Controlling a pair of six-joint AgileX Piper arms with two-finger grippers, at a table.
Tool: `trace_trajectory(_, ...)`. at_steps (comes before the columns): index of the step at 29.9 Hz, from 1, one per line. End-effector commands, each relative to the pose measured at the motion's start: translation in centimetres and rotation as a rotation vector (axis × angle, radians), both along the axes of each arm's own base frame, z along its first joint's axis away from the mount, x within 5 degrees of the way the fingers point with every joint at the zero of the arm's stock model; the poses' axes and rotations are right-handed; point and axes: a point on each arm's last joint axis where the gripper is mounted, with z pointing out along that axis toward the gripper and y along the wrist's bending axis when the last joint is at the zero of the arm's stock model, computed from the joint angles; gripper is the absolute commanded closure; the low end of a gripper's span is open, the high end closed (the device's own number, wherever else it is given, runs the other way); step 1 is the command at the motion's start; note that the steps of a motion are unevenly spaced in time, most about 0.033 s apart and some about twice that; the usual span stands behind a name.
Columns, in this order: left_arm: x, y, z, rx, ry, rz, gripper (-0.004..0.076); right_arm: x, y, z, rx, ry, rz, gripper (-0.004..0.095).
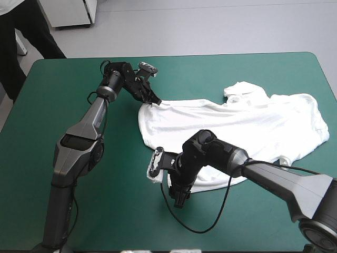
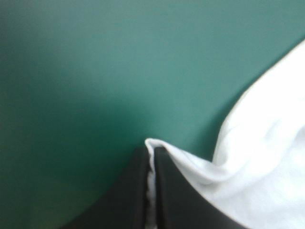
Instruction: Fold the cloth
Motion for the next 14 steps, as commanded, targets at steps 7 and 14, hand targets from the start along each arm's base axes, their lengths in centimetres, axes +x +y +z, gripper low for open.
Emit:
trace_trajectory(7,-0.8,-0.9,0.5,-0.007,0.035,-0.037,0.0734,1.0,1.2,-1.7,-0.013,-0.010,0.011,0.0290)
trace_trajectory(14,-0.8,-0.9,0.5,-0.009,0.029,-0.035,0.0734,1.5,1.8,-4.4,-0.063,0.060,-0.045,0.0520)
